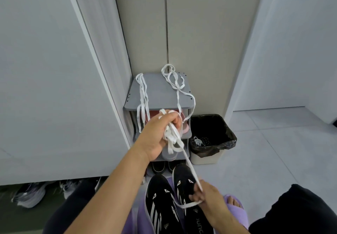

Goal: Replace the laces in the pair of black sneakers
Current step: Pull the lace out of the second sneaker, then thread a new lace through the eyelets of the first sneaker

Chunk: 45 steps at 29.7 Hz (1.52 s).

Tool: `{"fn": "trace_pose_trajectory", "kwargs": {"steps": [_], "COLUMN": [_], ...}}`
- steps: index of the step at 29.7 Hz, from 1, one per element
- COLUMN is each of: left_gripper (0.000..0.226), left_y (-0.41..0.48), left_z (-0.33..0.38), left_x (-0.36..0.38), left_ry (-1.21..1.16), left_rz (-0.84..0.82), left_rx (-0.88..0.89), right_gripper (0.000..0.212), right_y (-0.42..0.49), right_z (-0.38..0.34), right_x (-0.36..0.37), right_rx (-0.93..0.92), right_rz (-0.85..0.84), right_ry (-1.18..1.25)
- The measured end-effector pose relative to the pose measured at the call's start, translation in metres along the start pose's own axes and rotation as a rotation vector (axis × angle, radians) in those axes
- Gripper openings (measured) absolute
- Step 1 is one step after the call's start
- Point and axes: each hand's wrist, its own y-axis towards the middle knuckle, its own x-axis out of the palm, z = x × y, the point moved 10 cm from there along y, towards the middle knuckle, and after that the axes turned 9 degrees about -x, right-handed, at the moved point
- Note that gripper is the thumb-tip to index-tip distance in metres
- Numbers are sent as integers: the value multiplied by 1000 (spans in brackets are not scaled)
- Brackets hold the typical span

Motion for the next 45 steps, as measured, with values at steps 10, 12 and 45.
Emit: {"fn": "trace_pose_trajectory", "kwargs": {"steps": [10,12,45], "left_gripper": [23,16,58], "left_y": [10,13,-48], "left_z": [-114,-125,-253], "left_x": [17,12,-163], "left_ry": [945,1129,791], "left_rz": [16,79,578], "left_rx": [23,105,-708], "right_gripper": [35,35,47], "right_y": [18,17,74], "right_z": [-65,-54,16], "right_x": [33,33,-34], "right_rx": [26,44,178], "right_rz": [13,30,-208], "right_ry": [418,347,-988]}}
